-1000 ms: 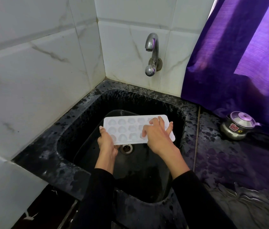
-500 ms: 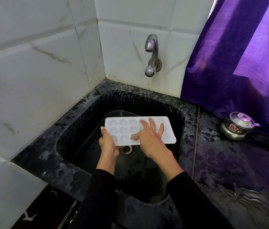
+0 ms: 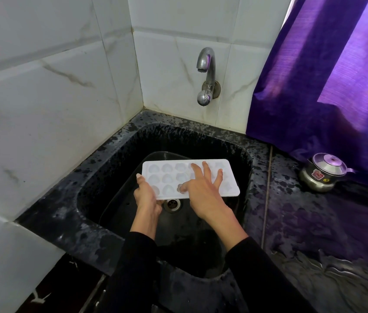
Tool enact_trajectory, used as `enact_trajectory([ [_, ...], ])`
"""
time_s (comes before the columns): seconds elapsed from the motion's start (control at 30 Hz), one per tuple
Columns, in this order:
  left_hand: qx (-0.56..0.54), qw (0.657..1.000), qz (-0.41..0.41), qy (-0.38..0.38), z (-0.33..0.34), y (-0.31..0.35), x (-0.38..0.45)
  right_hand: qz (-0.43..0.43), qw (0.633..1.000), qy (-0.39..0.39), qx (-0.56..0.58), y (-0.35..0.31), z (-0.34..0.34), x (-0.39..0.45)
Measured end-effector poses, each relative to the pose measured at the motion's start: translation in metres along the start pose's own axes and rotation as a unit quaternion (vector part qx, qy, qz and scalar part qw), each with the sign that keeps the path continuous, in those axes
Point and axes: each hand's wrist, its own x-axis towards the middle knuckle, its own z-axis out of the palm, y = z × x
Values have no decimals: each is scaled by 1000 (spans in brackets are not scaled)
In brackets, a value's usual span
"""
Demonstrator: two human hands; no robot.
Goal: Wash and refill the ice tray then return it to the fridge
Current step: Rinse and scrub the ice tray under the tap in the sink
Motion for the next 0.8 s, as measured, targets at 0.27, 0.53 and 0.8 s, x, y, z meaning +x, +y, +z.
enact_trajectory([
  [0.27,6,1000,-2,-4,0,1,-4,8,1000,6,0,0,-3,-1],
  [0.53,9,1000,1,-4,0,1,-4,2,1000,4,-4,-1,-6,-3],
  [0.8,6,1000,5,-9,1,2,-9,-11,1000,12,-16,-2,-6,-5],
])
